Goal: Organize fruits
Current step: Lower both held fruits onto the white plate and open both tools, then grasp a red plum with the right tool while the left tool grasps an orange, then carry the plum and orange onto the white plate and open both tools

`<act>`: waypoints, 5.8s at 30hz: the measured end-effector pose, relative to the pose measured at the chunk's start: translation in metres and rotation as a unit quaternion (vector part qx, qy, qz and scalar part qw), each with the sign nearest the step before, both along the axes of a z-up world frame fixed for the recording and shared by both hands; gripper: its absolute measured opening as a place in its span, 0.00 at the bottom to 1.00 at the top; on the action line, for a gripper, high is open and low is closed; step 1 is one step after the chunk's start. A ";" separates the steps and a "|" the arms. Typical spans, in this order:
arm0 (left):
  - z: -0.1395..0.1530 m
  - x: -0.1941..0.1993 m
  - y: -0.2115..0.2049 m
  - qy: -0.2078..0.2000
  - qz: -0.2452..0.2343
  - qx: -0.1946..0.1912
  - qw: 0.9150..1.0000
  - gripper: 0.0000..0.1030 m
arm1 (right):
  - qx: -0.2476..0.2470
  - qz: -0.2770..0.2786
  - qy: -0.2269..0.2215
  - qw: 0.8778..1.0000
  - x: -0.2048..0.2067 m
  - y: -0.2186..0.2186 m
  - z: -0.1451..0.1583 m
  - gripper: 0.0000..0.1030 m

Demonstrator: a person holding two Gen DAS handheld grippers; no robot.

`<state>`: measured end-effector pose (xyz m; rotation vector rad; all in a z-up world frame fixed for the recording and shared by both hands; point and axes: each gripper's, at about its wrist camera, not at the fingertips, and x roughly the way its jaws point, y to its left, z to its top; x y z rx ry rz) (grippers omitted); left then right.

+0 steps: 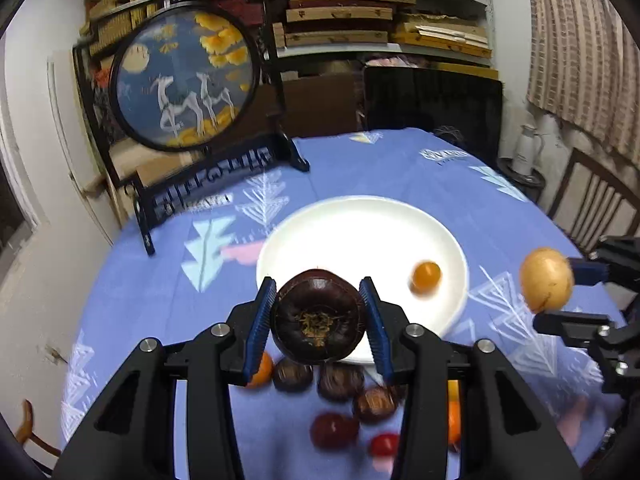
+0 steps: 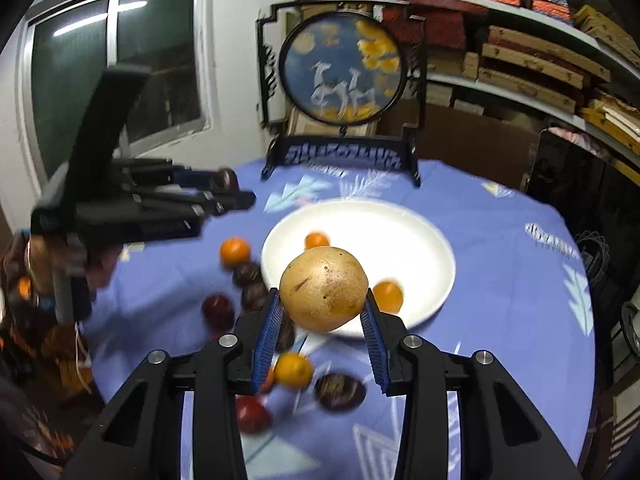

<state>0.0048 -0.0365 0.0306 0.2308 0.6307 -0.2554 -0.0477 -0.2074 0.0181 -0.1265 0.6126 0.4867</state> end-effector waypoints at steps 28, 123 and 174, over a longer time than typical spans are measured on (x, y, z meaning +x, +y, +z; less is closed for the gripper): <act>-0.045 0.090 -0.020 0.045 0.022 0.022 0.998 0.41 | 0.009 -0.021 0.055 0.998 0.101 -0.005 -0.031 0.39; -0.119 -0.085 -0.021 0.182 -0.063 -0.016 0.981 0.39 | -0.009 0.018 0.152 0.988 -0.052 -0.008 -0.113 0.36; -0.049 0.065 -0.014 0.055 0.031 0.033 0.997 0.39 | 0.013 0.005 0.070 0.997 0.081 0.011 -0.028 0.37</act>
